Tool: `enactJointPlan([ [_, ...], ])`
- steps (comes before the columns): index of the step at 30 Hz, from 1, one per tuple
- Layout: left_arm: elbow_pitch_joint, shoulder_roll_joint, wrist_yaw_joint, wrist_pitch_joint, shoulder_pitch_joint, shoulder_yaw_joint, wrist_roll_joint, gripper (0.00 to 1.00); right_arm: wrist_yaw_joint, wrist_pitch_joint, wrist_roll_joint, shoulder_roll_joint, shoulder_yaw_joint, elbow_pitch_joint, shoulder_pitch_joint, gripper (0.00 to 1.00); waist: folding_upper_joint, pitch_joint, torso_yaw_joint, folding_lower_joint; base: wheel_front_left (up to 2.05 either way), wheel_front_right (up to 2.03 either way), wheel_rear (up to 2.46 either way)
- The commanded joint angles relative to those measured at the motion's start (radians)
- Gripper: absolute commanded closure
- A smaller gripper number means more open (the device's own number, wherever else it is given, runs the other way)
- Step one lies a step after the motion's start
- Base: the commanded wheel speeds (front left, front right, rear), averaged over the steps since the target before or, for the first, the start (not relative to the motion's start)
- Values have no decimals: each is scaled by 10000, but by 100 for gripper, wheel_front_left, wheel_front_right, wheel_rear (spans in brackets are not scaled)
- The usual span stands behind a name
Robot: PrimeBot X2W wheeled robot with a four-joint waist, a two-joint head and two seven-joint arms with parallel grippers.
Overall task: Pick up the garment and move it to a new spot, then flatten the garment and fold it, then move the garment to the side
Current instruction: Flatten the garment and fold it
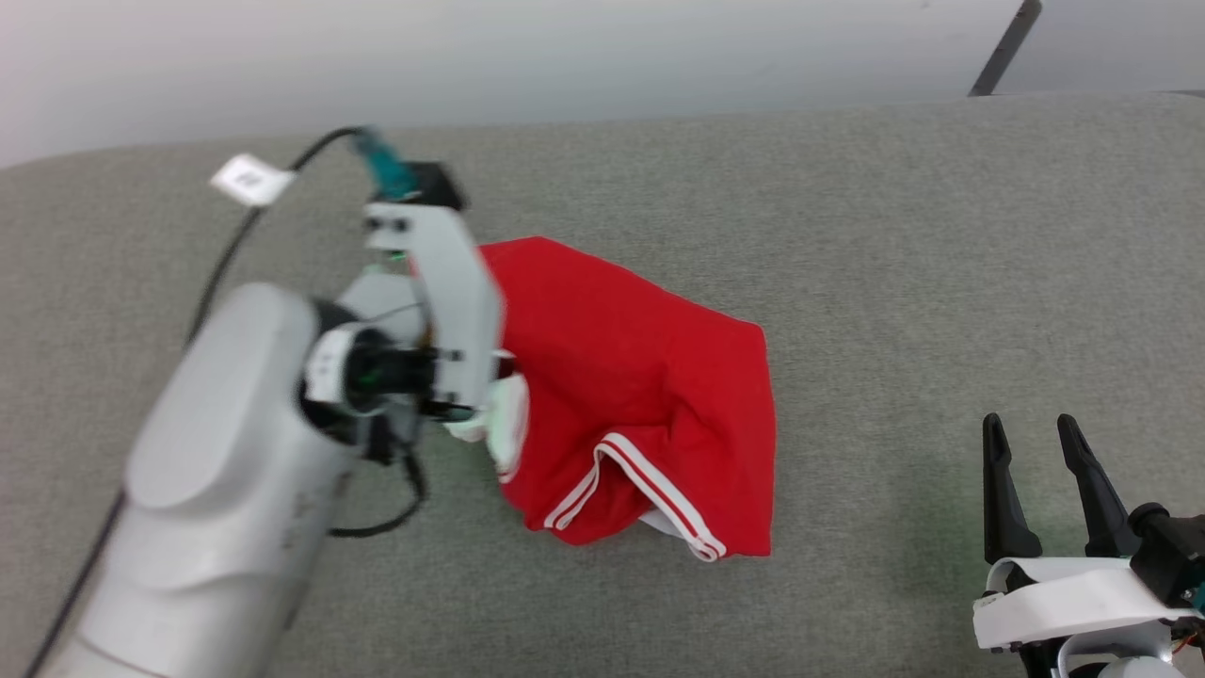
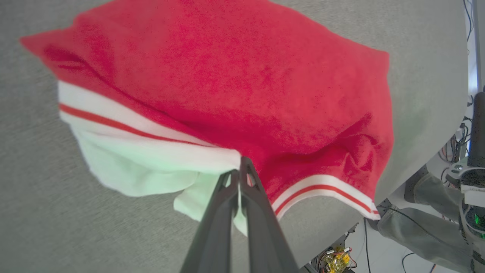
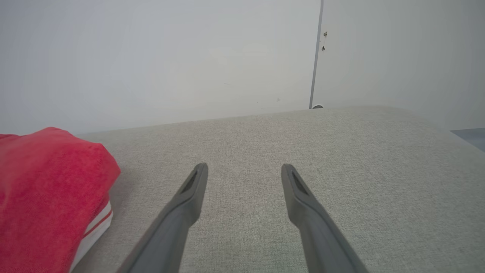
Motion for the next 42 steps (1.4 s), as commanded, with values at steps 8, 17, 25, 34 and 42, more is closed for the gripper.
enactJointPlan([
  [8,-336,-1062,-259,272,-452,-624,-253,100,4,-53,329,29,88,60,-231,0,0,172,-476,0,0,0,0],
  [17,729,-1385,-782,-324,-178,-1346,231,83,4,-53,765,30,252,177,-439,0,0,456,-892,0,0,0,0],
  [25,860,-1323,-1151,-512,-450,-1424,225,0,4,-53,727,31,195,244,-335,0,0,230,-740,0,0,0,0],
  [34,8,-919,-1180,-527,-615,-1332,322,0,4,-53,574,30,149,203,-96,0,0,-199,-405,0,0,0,0],
  [42,187,-495,-1164,-1245,-589,-1185,725,0,4,-53,587,28,229,120,2,0,0,-233,-420,0,0,0,0],
])
